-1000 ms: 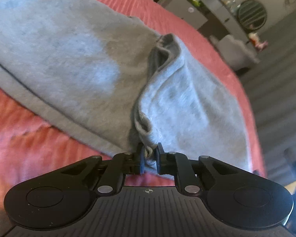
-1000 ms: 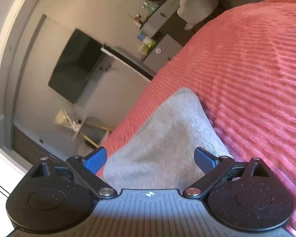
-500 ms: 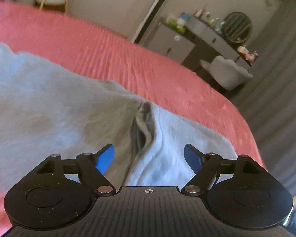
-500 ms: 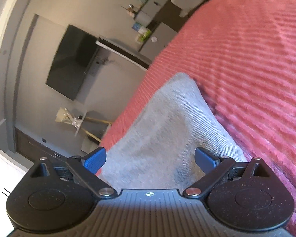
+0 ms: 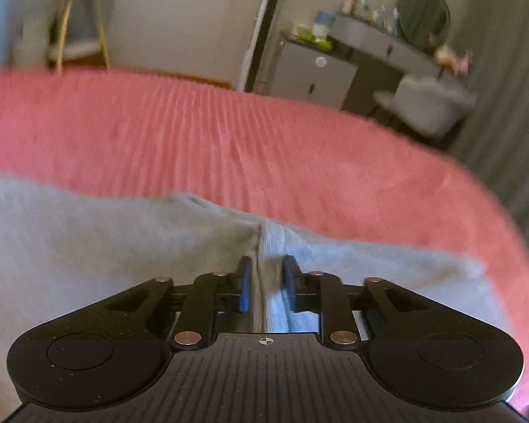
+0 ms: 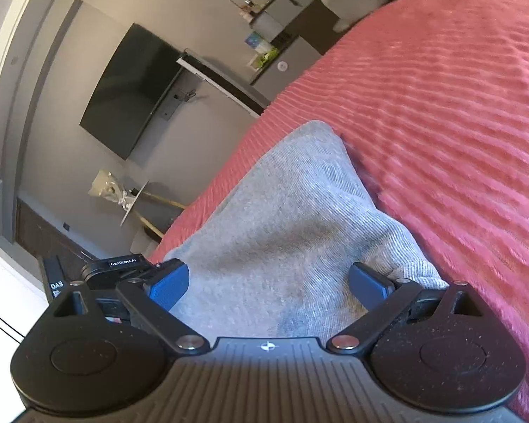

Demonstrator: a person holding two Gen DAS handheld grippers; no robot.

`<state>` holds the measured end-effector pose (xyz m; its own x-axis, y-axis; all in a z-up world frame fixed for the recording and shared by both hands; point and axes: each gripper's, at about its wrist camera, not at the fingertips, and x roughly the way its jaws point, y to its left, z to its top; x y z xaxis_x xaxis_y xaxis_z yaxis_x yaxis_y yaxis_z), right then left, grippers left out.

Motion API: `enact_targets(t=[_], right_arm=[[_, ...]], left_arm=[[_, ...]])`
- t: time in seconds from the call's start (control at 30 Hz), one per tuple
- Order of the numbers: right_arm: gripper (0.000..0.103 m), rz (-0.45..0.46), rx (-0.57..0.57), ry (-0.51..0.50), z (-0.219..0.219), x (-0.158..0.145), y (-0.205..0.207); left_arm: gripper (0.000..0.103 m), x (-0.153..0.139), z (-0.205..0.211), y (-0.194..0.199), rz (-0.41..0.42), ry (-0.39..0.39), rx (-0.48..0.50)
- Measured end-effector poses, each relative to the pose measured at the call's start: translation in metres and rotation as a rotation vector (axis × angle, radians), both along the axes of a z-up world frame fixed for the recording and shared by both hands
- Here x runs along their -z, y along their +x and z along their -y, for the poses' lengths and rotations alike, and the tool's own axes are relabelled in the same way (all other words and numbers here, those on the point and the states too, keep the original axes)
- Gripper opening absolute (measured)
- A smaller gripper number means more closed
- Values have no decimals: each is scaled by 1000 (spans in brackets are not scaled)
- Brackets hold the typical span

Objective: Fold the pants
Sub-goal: 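Lay the leg end over the waistband and open both grippers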

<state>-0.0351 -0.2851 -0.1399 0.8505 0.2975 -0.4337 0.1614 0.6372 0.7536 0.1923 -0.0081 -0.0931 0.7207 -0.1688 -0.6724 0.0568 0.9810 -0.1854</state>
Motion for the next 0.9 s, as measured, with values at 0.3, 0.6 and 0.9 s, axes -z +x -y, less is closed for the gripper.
enact_targets(t=[0.3,0.6,0.9], right_arm=[[97,14,13,-8,0,0,1],[97,27,9,-3,4,4,-3],[97,24,5,-37,-3,0,1]], left_arm=[[66,-33,13,-38,90,-73,35],[73,23,81,-34,-68,10,213],[48,14,23,-67,-7,53,207]])
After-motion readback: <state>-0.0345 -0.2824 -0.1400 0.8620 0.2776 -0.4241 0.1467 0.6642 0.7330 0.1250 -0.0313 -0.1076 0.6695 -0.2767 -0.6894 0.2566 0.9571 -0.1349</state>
